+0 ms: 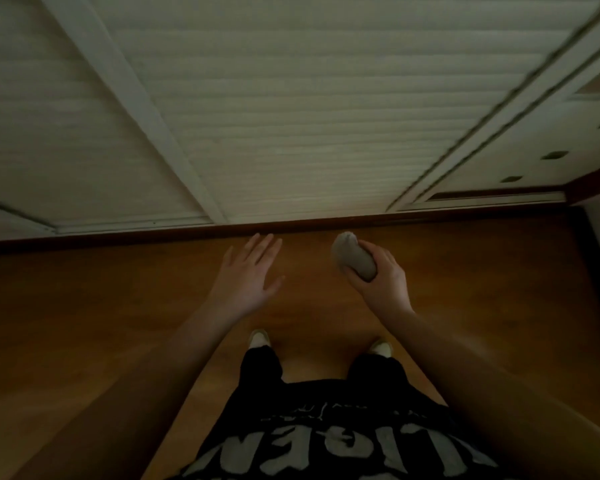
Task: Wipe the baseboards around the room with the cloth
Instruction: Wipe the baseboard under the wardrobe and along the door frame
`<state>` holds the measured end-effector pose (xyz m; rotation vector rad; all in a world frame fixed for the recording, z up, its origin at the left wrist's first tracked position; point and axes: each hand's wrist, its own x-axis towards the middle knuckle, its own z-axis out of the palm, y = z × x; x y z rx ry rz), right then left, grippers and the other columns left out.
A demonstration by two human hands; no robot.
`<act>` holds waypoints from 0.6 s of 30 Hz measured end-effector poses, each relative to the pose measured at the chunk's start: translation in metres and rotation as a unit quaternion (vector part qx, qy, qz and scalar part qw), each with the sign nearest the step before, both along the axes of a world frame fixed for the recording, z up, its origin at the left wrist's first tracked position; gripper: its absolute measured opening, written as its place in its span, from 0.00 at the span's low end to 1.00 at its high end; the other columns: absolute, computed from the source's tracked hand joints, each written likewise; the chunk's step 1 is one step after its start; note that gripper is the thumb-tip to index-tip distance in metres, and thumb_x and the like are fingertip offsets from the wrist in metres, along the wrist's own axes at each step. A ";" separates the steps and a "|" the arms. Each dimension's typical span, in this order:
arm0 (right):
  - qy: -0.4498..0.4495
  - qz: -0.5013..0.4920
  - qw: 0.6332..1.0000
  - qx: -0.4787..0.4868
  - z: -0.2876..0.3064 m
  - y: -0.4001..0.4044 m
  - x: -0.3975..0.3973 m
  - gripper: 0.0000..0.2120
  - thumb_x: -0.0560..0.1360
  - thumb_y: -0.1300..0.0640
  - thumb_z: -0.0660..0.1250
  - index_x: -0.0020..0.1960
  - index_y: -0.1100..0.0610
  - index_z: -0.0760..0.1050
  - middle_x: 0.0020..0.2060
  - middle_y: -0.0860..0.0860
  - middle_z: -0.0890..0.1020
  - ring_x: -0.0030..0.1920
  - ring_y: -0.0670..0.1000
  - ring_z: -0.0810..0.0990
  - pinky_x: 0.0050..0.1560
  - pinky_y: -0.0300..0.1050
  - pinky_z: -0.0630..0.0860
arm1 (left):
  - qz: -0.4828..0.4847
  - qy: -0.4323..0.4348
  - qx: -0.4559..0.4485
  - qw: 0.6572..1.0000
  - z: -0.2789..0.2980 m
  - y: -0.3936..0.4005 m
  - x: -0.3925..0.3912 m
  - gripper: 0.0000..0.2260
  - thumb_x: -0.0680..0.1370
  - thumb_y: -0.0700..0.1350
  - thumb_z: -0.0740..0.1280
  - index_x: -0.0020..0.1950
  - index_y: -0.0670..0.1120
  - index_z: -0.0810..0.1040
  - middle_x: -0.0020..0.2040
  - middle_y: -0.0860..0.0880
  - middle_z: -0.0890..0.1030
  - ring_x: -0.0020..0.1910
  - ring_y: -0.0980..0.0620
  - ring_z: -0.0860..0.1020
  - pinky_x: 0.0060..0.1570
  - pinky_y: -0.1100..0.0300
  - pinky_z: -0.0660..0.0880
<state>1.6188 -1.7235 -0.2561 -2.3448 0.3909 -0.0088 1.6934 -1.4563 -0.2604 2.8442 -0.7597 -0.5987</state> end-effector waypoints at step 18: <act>0.045 -0.016 0.998 0.038 -0.015 -0.282 -0.053 0.22 0.72 0.49 0.75 0.64 0.49 0.75 0.53 0.44 0.80 0.49 0.43 0.77 0.47 0.33 0.71 | 0.028 0.023 0.044 0.998 -0.019 -0.272 -0.070 0.33 0.80 0.67 0.48 0.81 0.55 0.43 0.82 0.54 0.48 0.80 0.52 0.44 0.75 0.41 0.50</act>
